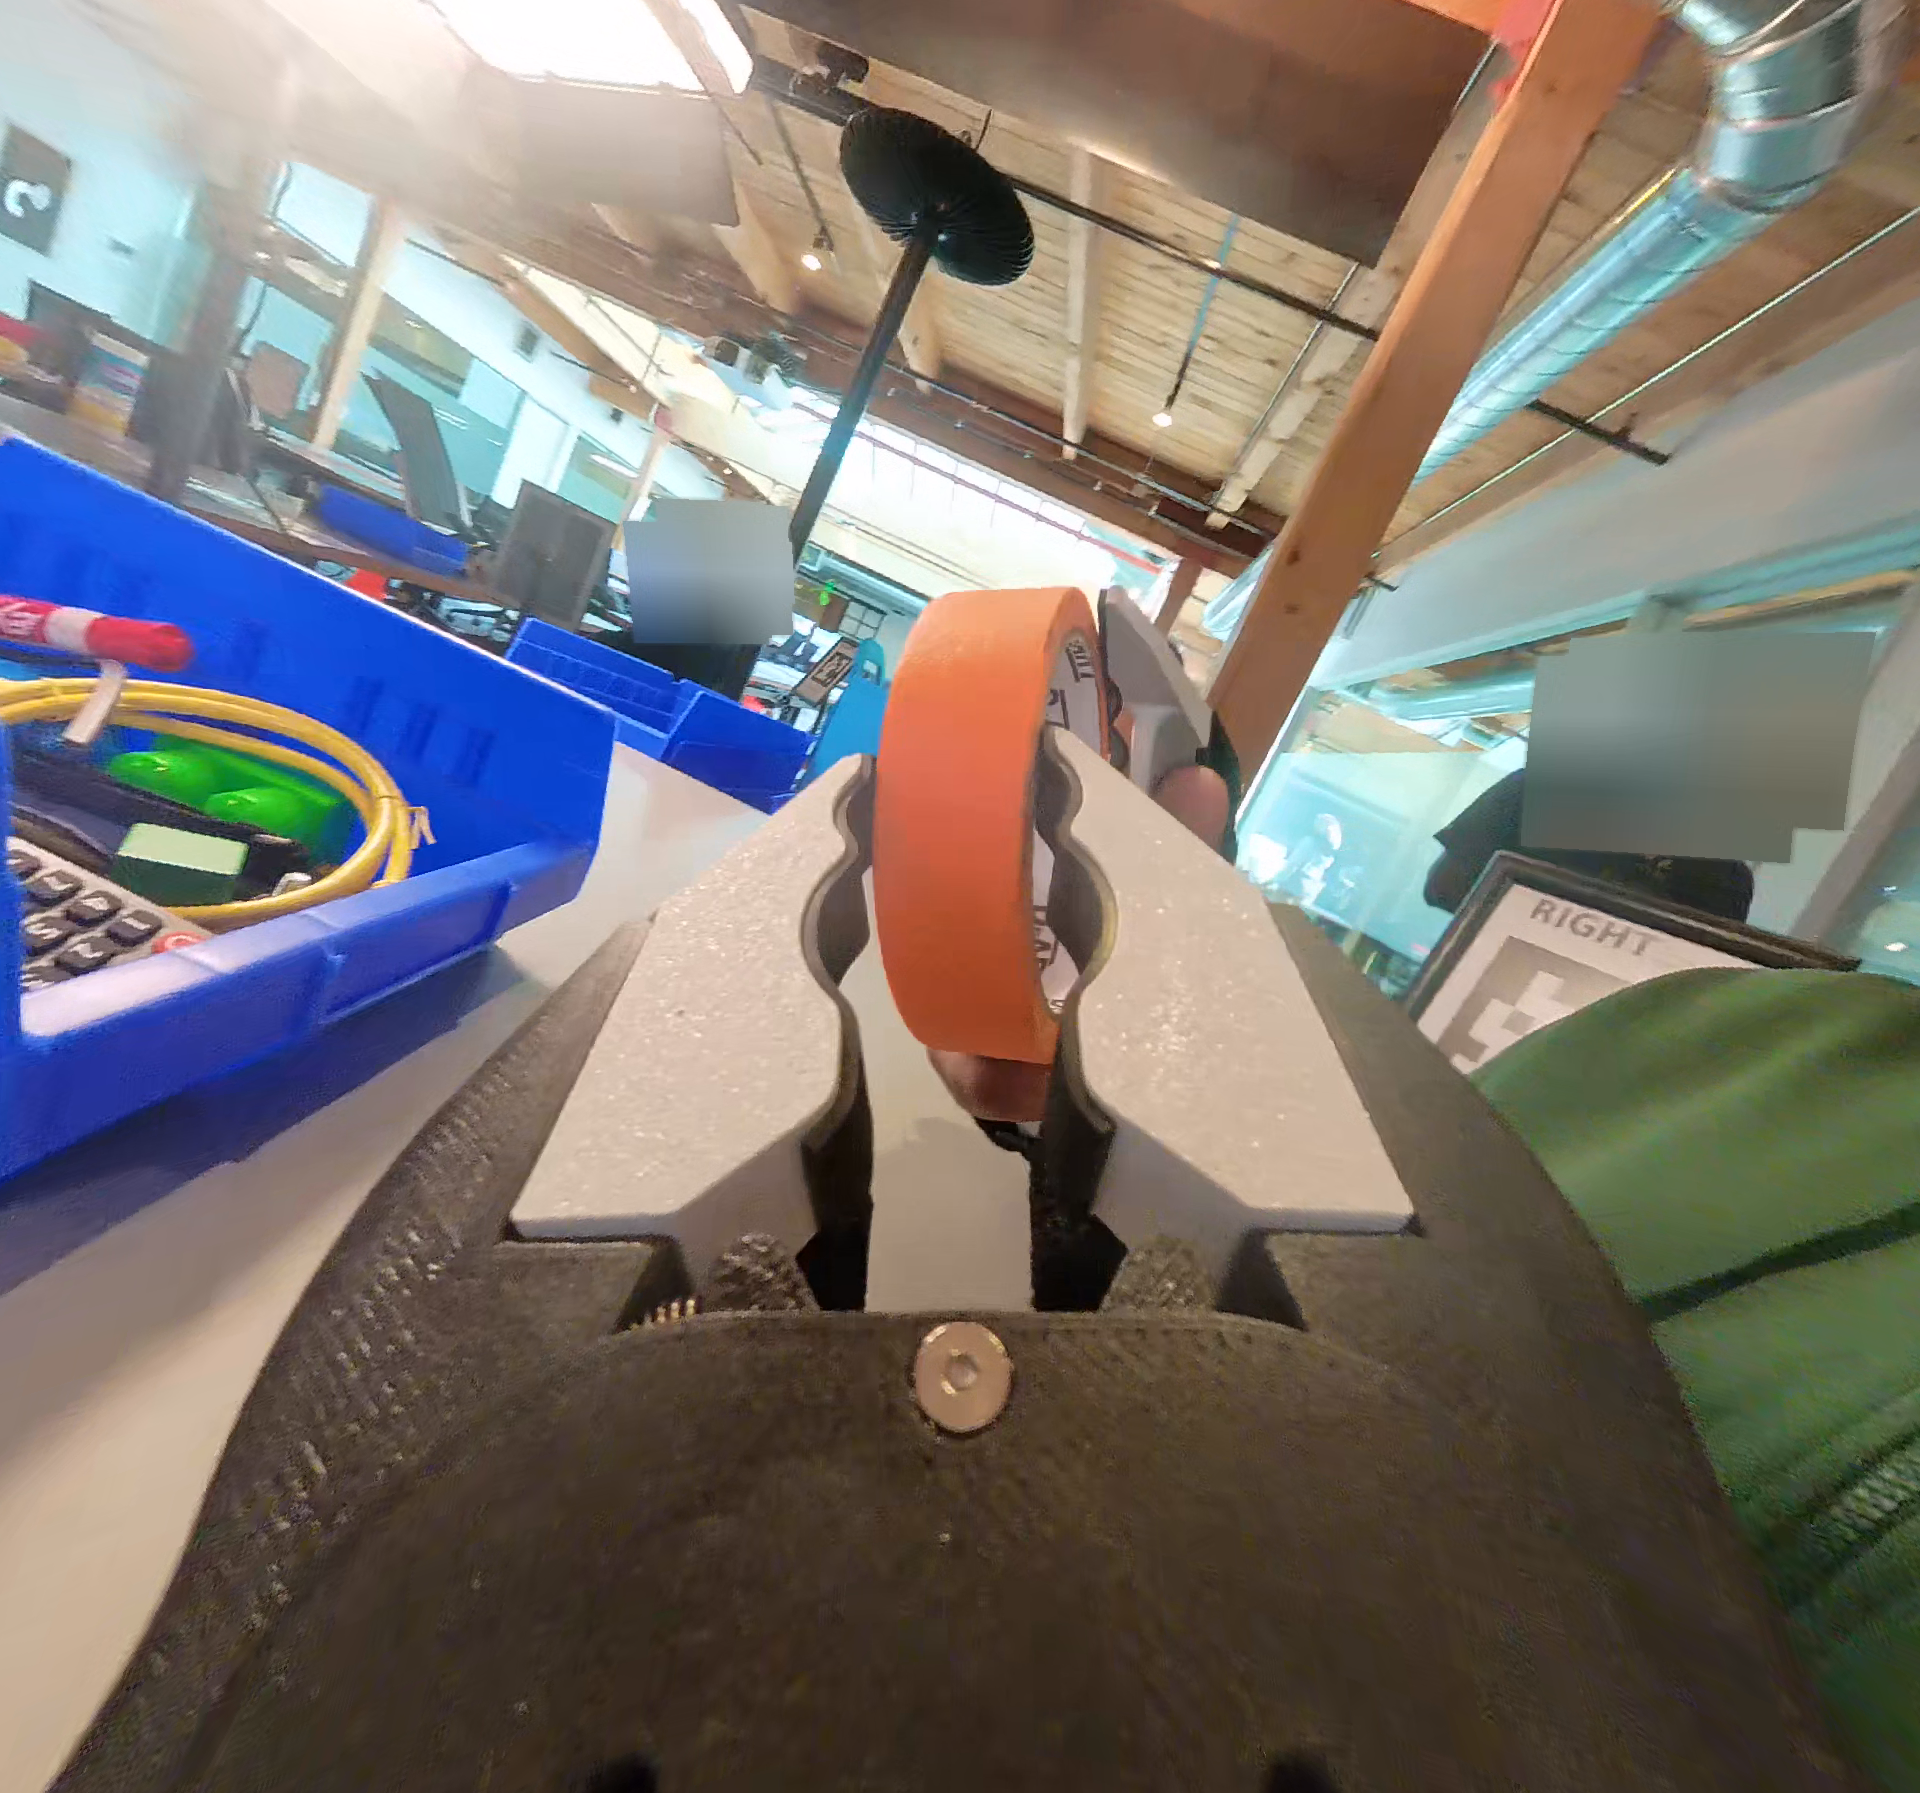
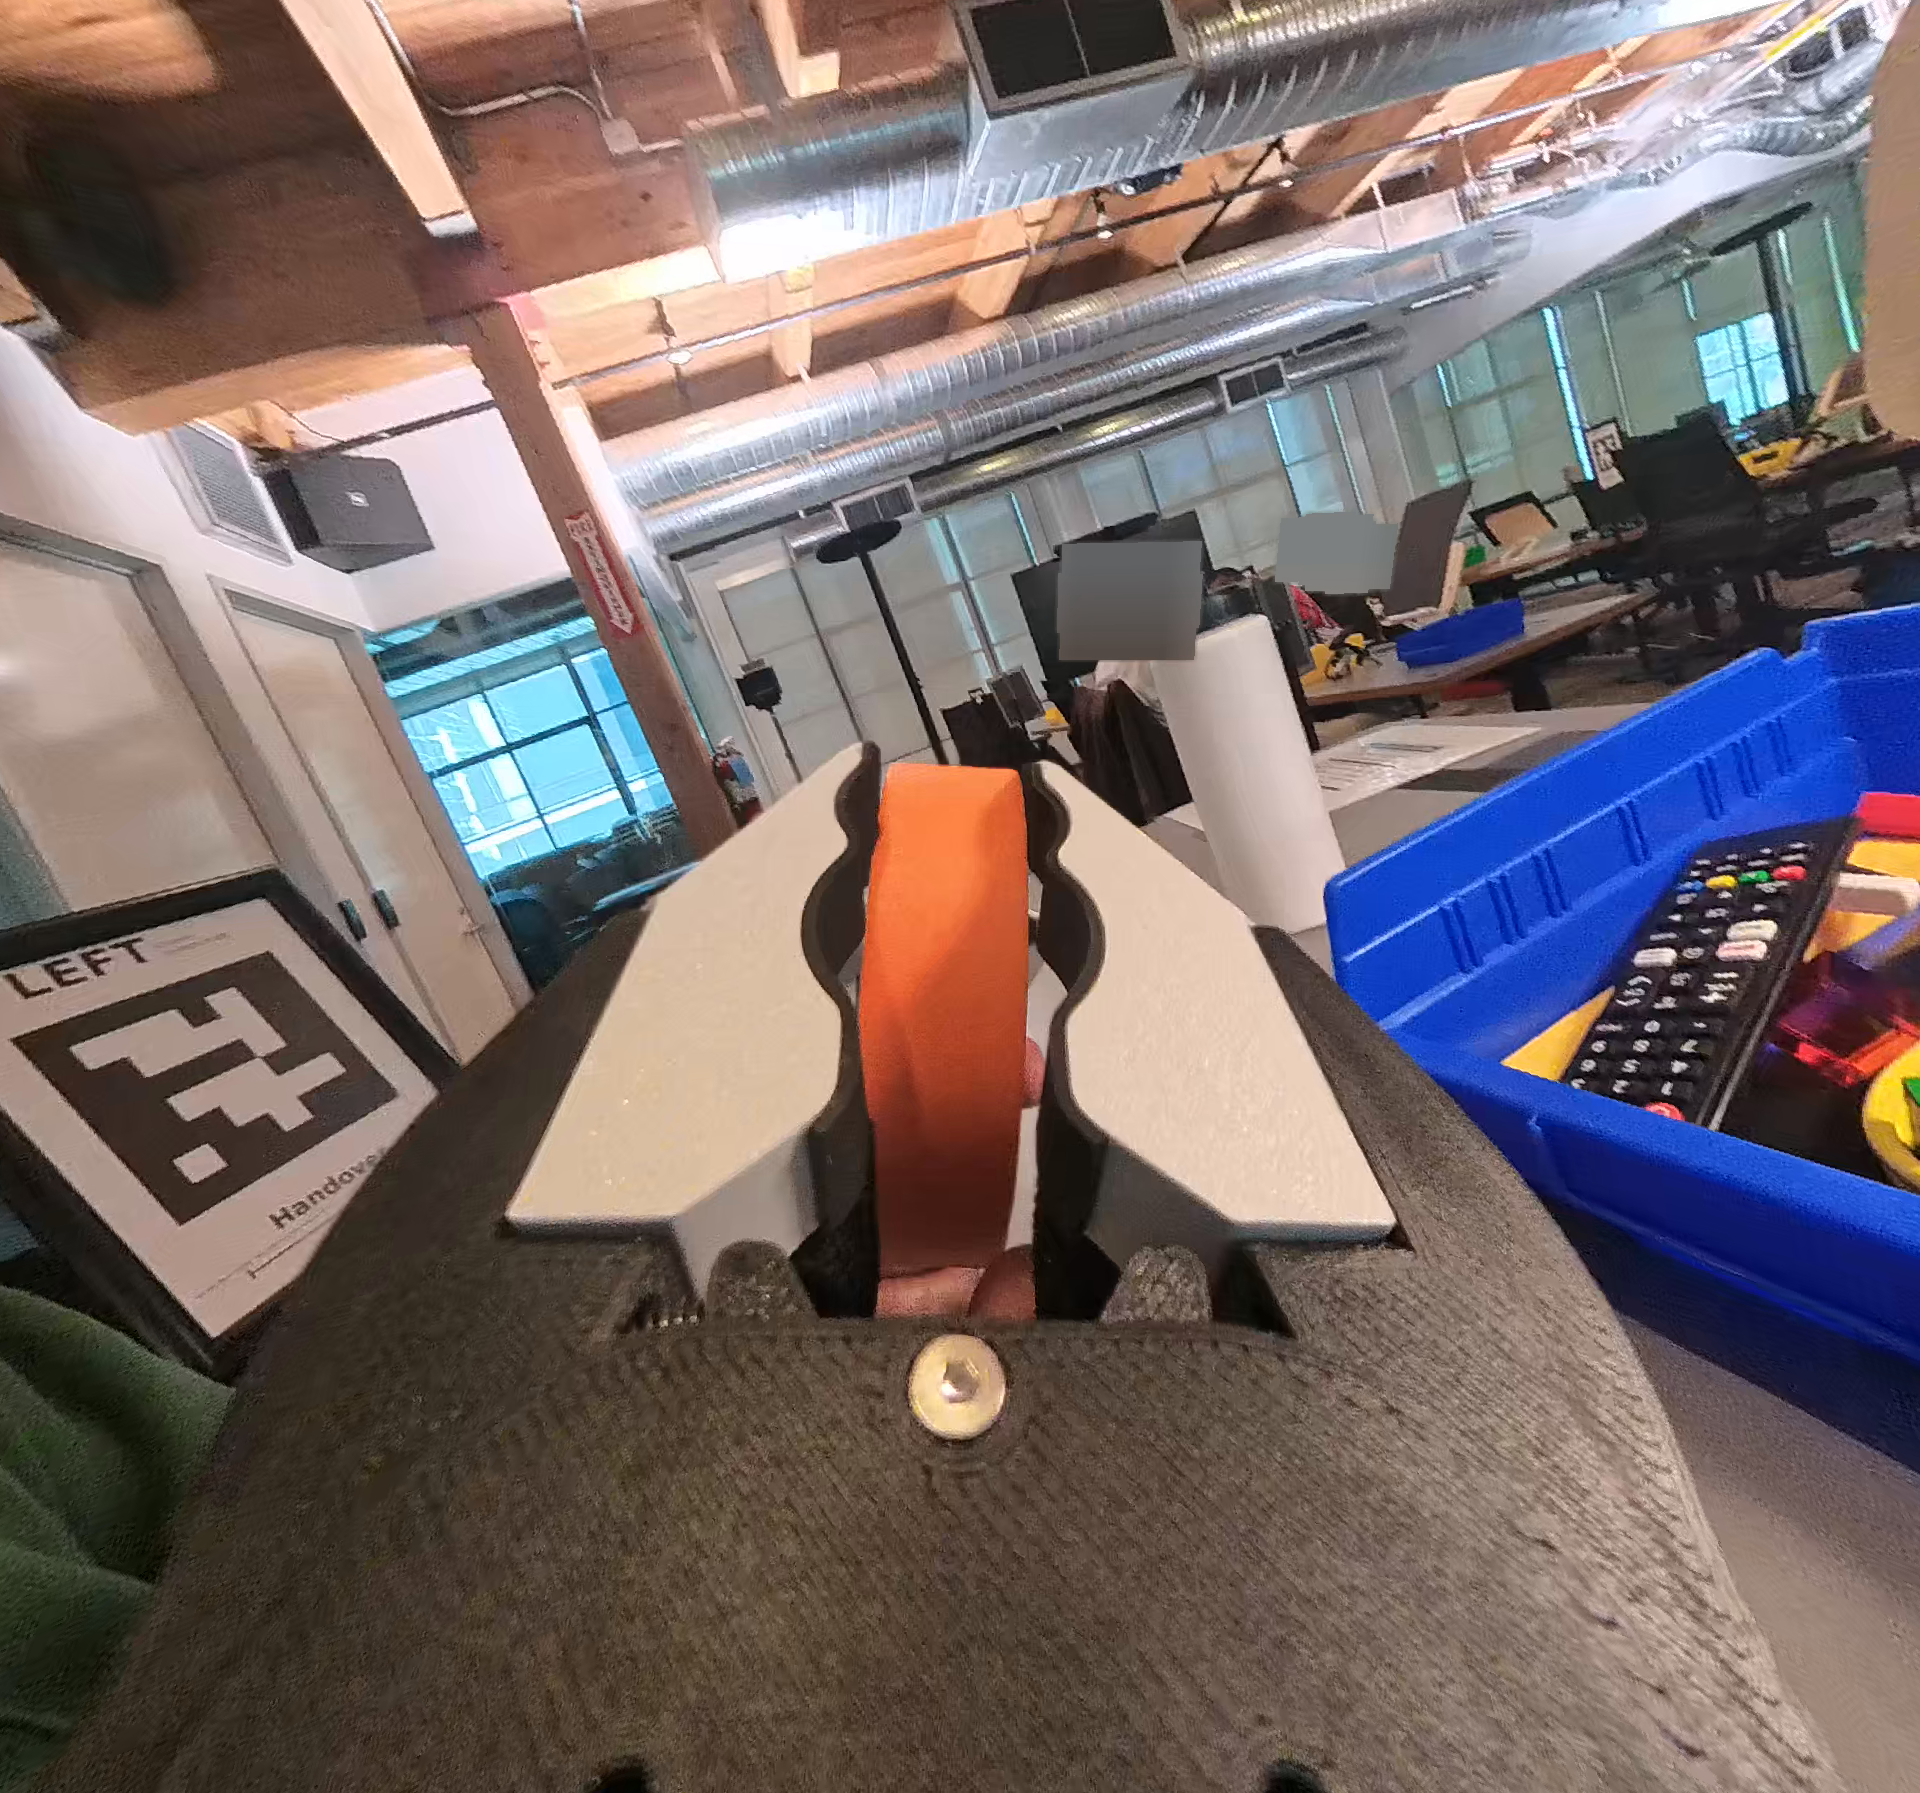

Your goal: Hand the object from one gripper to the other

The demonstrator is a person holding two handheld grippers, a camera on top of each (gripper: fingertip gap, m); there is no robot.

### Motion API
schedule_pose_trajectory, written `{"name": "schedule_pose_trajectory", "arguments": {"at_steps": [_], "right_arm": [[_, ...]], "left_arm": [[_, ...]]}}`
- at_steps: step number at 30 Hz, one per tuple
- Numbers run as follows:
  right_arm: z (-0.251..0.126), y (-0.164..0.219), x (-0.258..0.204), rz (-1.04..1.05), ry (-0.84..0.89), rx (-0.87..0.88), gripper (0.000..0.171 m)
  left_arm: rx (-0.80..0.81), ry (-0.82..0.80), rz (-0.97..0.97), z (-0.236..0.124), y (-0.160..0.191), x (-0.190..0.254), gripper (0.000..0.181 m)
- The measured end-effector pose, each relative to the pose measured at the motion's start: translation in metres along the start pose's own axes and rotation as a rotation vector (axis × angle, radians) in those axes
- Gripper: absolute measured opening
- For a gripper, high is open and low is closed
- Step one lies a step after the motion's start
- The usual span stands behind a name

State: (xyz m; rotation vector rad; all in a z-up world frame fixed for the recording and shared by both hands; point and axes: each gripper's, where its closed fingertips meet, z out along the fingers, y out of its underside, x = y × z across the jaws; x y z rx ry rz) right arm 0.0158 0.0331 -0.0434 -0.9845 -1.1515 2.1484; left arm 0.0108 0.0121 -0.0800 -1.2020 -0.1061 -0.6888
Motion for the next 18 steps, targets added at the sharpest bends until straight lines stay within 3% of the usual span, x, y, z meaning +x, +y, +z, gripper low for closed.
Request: {"name": "schedule_pose_trajectory", "arguments": {"at_steps": [2, 5, 10, 13, 18], "right_arm": [[0.000, 0.002, 0.007, -0.029, 0.052, -0.007, 0.028], [-0.001, -0.003, 0.014, -0.161, 0.154, 0.009, 0.046], [-0.002, 0.004, 0.021, -0.515, 0.321, -0.058, 0.046], [0.001, 0.022, 0.031, -0.663, 0.398, -0.174, 0.051], [0.009, 0.040, 0.009, -0.521, 0.205, -0.200, 0.075]], "left_arm": [[0.011, -0.044, 0.028, -0.002, -0.004, -0.005, 0.029], [0.059, -0.159, 0.059, -0.009, -0.013, -0.022, 0.029], [0.237, -0.325, -0.009, -0.033, -0.040, -0.052, 0.029], [0.403, -0.263, -0.097, -0.047, -0.060, -0.050, 0.029], [0.531, -0.058, -0.210, -0.047, -0.077, -0.034, 0.029]]}}
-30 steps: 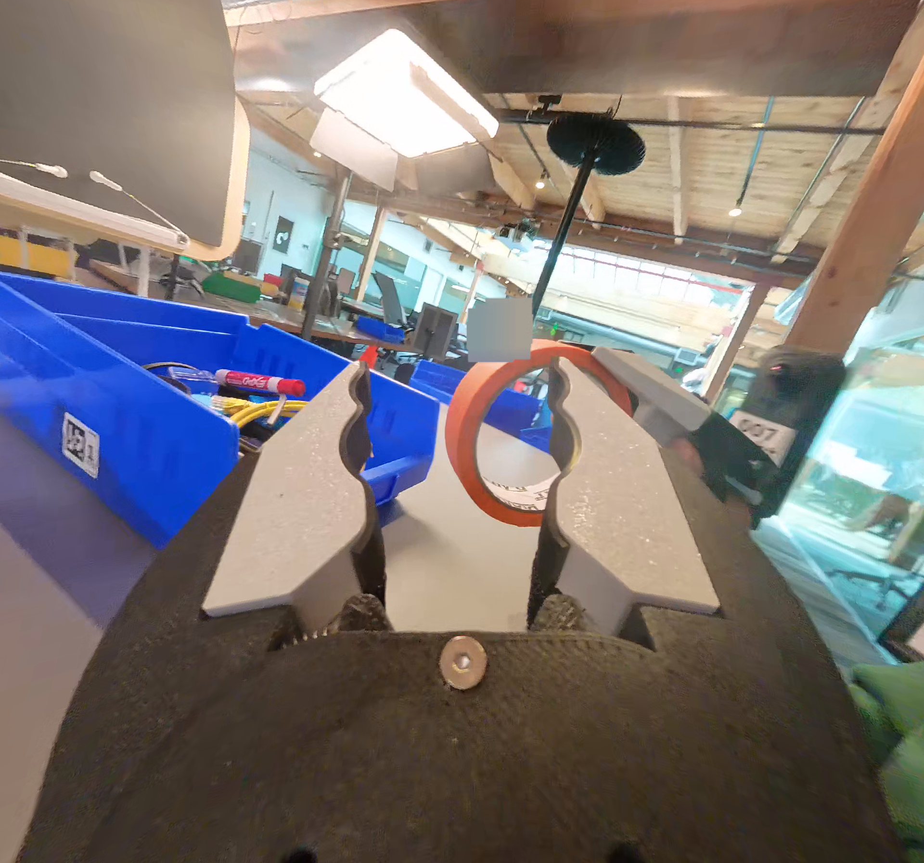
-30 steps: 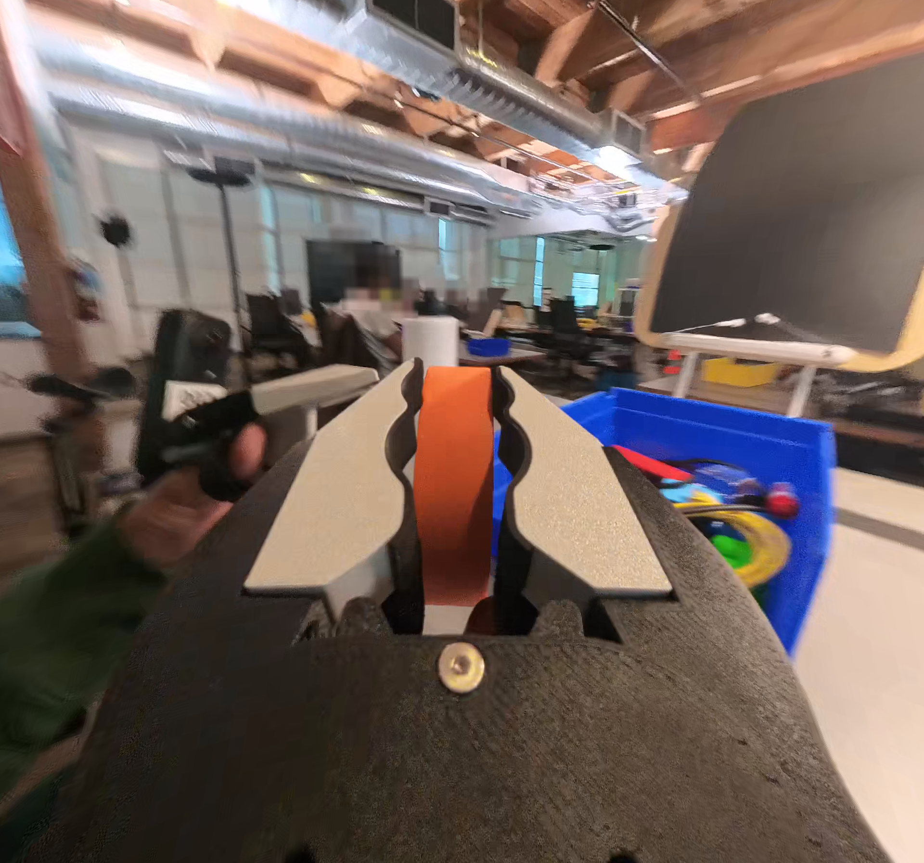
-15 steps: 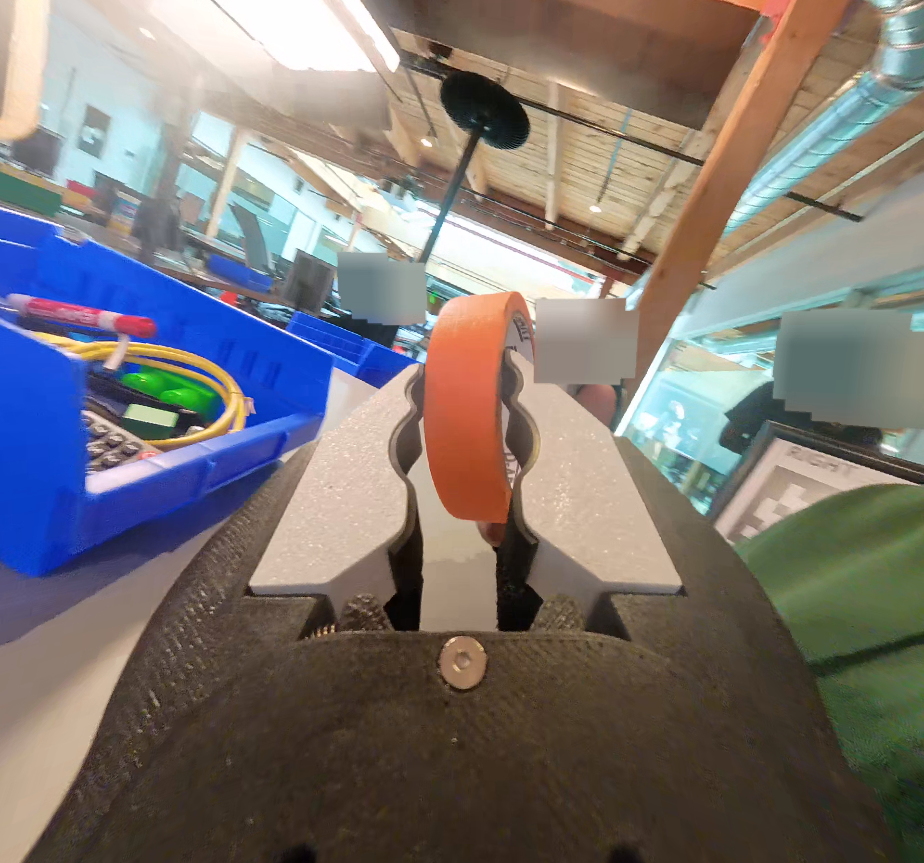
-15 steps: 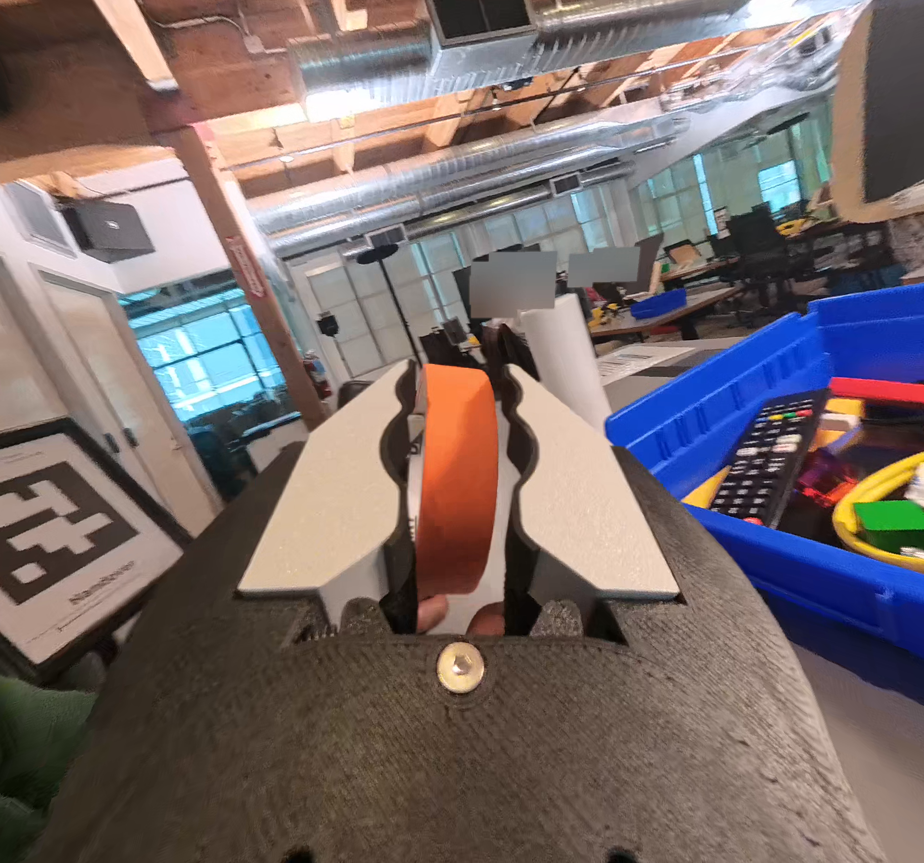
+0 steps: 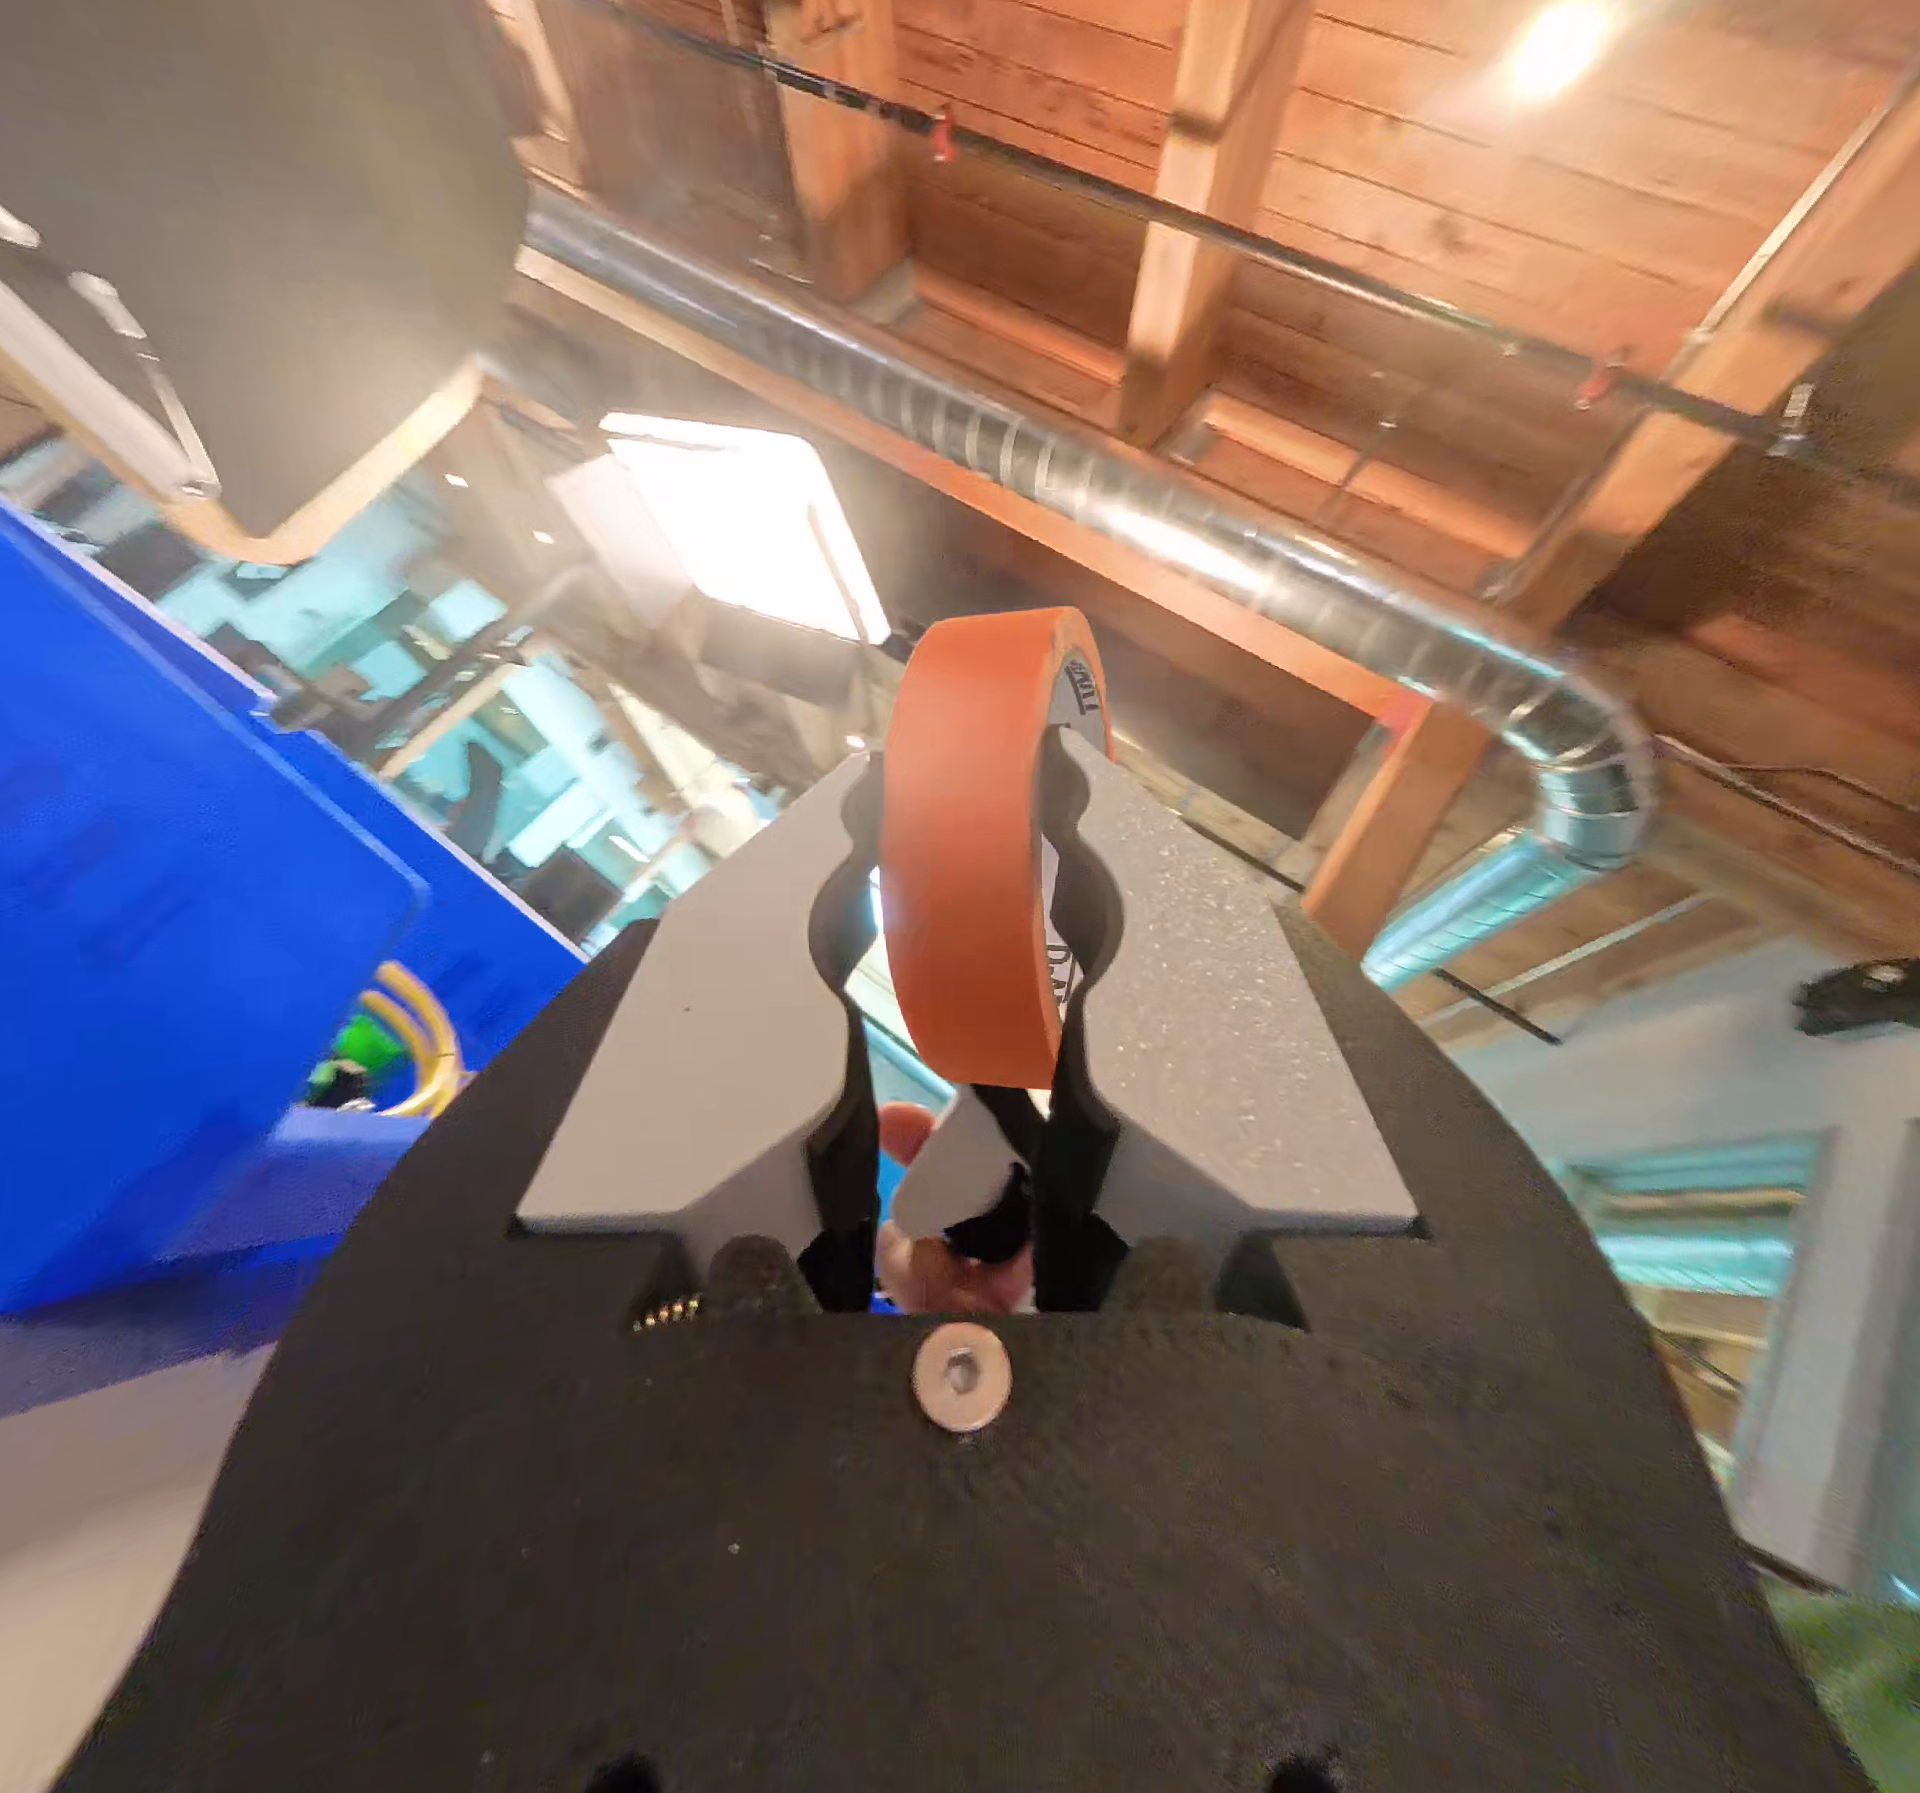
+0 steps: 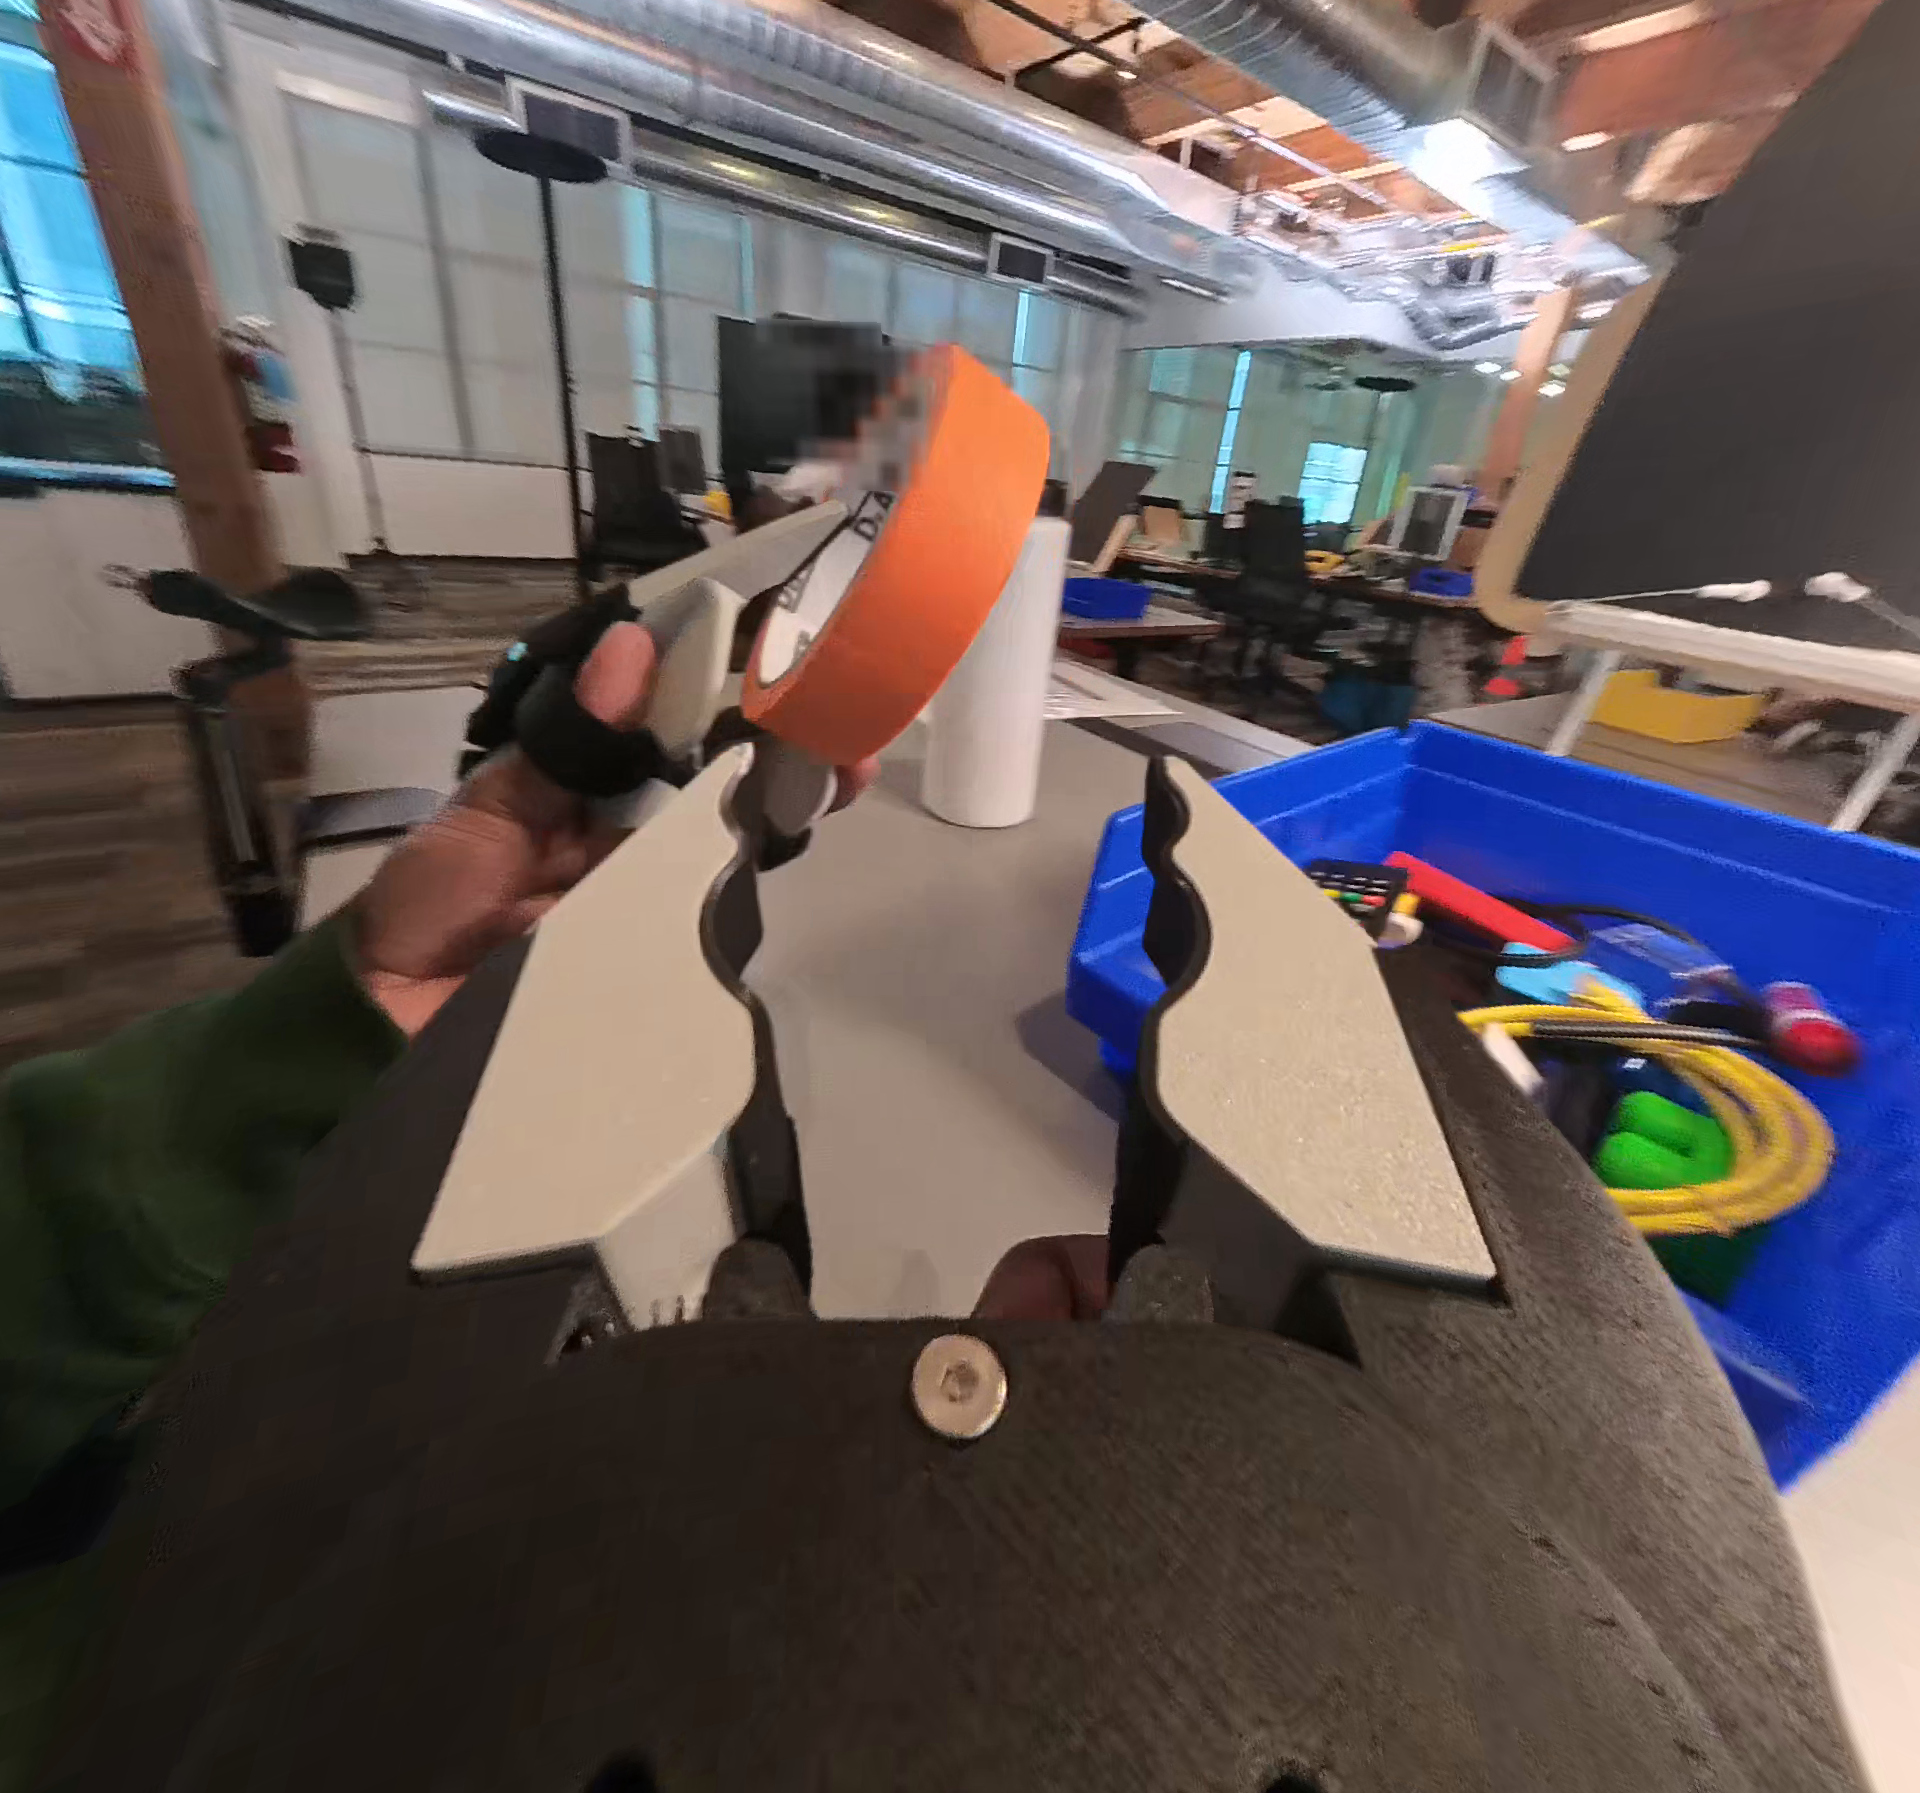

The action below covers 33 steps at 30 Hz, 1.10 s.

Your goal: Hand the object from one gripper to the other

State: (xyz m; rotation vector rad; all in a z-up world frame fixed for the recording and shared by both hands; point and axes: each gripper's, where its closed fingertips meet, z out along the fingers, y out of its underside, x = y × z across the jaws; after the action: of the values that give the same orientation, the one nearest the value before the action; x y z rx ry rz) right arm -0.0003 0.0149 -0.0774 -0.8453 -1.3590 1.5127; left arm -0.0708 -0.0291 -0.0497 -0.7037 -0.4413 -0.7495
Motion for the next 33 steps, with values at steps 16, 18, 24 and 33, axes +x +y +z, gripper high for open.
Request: {"name": "schedule_pose_trajectory", "arguments": {"at_steps": [16, 18, 24, 33], "right_arm": [[-0.023, -0.030, 0.014, -0.122, 0.126, 0.175, 0.025], [-0.023, -0.027, 0.026, -0.346, 0.297, 0.127, 0.025], [0.002, 0.009, 0.017, -0.865, 0.435, -0.131, 0.025], [0.016, 0.021, -0.006, -1.061, 0.361, -0.170, 0.026]], "left_arm": [[-0.302, -0.026, 0.174, 0.028, 0.069, 0.007, 0.052], [-0.279, -0.096, 0.173, 0.025, 0.062, -0.005, 0.065], [-0.318, -0.051, 0.107, 0.019, 0.069, 0.001, 0.064], [-0.308, -0.034, 0.143, 0.007, 0.063, 0.005, 0.052]]}}
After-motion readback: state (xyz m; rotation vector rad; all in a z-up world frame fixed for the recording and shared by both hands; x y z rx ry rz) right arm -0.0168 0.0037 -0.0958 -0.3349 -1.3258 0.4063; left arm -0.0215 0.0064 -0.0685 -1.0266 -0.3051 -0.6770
